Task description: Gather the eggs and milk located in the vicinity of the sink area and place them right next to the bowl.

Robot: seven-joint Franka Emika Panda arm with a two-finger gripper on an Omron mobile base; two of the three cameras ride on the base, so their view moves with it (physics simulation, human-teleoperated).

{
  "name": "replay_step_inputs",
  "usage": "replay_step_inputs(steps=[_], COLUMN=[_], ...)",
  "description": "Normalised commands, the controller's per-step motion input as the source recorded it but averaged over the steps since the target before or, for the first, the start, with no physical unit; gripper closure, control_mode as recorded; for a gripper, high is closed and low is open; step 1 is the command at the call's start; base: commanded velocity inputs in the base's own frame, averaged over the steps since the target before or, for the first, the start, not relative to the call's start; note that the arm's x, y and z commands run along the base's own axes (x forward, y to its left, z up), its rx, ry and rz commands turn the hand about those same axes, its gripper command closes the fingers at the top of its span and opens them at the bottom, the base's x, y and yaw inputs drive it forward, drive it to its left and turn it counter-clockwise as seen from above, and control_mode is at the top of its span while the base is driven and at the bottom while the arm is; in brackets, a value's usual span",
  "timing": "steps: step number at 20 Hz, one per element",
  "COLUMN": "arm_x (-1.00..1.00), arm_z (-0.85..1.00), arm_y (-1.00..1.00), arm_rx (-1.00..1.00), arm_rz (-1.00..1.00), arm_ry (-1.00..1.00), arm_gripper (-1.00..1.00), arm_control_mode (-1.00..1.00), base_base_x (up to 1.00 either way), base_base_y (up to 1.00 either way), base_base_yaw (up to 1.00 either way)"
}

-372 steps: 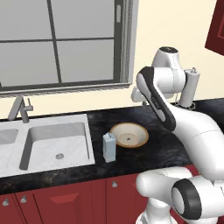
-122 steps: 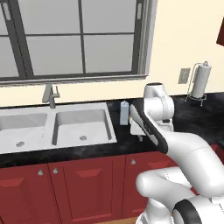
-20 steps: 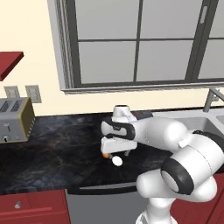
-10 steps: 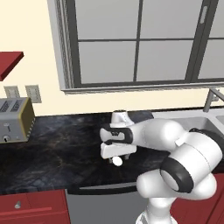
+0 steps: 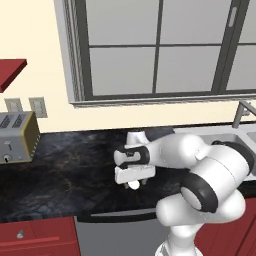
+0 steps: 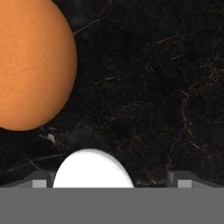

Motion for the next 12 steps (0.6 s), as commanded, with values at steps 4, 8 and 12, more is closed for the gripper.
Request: replay_step_inputs(steps=[4, 8, 12], arm_x=[0.00, -0.07, -0.37], arm_z=[0.00, 0.01, 0.71], arm_y=[0.00, 0.00, -0.34], arm_rx=[0.00, 0.00, 0.02], arm_rz=[0.00, 0.00, 0.00], arm_ry=[0.00, 0.00, -0.09], arm_gripper=[1.00, 1.00, 1.00], arm_control_mode=[-1.00, -1.00, -1.00], base_base_x=[0.00, 0.00, 0.00], base_base_y=[0.00, 0.00, 0.00], base_base_yaw=[0.00, 0.00, 0.00])
